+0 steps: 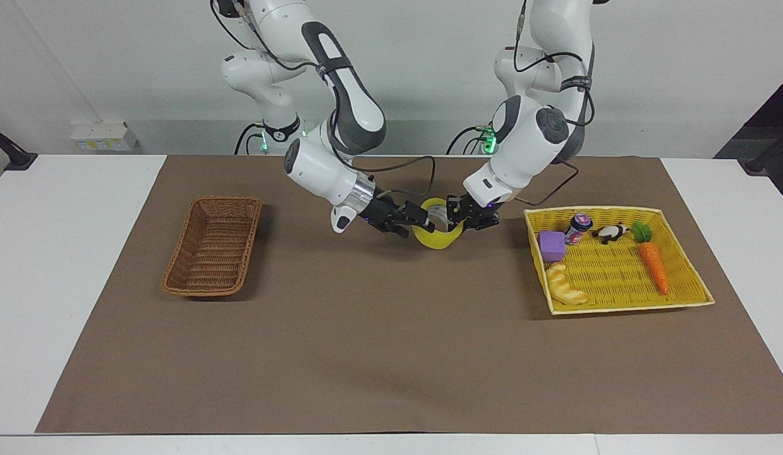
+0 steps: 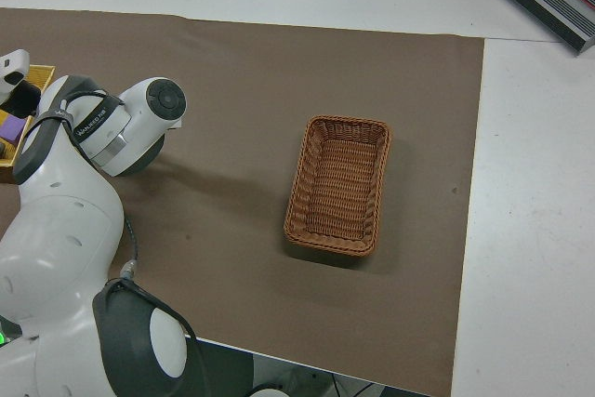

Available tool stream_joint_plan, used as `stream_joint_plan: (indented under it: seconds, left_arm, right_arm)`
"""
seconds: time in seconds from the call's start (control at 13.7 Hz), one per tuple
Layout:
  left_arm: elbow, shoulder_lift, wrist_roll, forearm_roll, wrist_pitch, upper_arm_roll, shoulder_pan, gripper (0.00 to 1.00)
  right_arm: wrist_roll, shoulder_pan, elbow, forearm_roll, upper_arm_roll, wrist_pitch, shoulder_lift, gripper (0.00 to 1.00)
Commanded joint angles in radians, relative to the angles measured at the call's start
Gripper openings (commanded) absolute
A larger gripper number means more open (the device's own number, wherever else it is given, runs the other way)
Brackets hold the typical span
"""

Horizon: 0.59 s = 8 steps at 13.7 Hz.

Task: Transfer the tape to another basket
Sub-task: 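Close the right gripper on the tape roll held by the left gripper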

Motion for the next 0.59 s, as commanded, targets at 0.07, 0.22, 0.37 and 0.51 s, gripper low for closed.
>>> stream_joint_plan:
  seconds: [0.07, 0.22, 0.37, 0.51]
  left_arm:
    - [-0.004, -0.021, -0.007, -0.028, 0.017, 0.015, -0.023, 0.0]
    - [-0.003, -0.019, -0.004, -0.044, 0.022, 0.015, -0.023, 0.0]
    - [-0.004, -0.021, -0.001, -0.044, 0.019, 0.016, -0.021, 0.0]
    - [-0.004, -0.021, 0.0, -0.044, 0.019, 0.016, -0.018, 0.0]
  right_arm:
    - [-0.046, 0.035, -0.022, 0.047, -0.001, 0.028, -0.005, 1.0]
    - [-0.058, 0.035, -0.028, 0.046, -0.001, 0.027, -0.01, 1.0]
    - [-0.058, 0.033, -0.028, 0.046, -0.001, 0.027, -0.01, 0.93]
    - [-0.058, 0.033, -0.028, 0.046, -0.001, 0.025, -0.01, 0.71]
